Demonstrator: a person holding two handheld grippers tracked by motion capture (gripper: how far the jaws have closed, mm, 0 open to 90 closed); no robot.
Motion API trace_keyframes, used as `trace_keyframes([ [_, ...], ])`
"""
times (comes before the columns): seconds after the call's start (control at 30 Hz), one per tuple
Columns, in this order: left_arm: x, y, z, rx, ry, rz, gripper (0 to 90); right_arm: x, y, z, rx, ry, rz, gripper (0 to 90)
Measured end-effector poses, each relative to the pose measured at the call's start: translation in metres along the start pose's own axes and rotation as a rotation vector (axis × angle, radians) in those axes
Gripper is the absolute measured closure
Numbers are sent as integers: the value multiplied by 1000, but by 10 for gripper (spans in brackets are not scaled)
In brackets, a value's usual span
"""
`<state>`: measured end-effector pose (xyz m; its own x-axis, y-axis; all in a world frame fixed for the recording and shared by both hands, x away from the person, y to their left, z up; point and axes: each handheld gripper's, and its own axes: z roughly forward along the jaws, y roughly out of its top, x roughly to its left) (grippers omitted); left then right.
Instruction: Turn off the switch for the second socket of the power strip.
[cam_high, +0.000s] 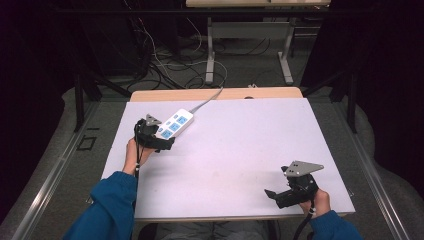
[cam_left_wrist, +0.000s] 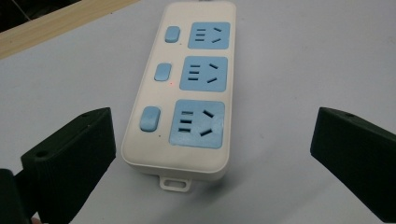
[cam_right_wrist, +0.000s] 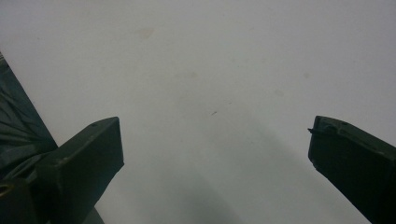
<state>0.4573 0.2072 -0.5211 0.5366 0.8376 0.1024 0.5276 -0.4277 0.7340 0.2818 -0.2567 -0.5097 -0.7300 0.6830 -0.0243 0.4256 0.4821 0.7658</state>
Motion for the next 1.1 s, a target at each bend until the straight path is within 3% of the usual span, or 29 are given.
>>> trace_keyframes([
  [0.1,4,3,5,15,-3,-21,4,0,0,0,-5,-1,2,27],
  [0.4,12,14,9,9,17,-35,18,0,0,1,-4,3,2,27],
  [0.5,14,18,11,31,23,-37,30,0,0,1,-5,-3,1,27],
  [0.53,14,18,12,16,22,-43,40,0,0,1,-4,0,1,27],
  [0.63,16,20,12,25,29,-36,72,0,1,1,18,2,-1,27],
  [0.77,20,20,14,-2,42,-59,172,0,0,2,-5,-4,3,28],
  [1.1,23,19,16,-15,49,-59,449,0,0,2,4,-1,2,29],
])
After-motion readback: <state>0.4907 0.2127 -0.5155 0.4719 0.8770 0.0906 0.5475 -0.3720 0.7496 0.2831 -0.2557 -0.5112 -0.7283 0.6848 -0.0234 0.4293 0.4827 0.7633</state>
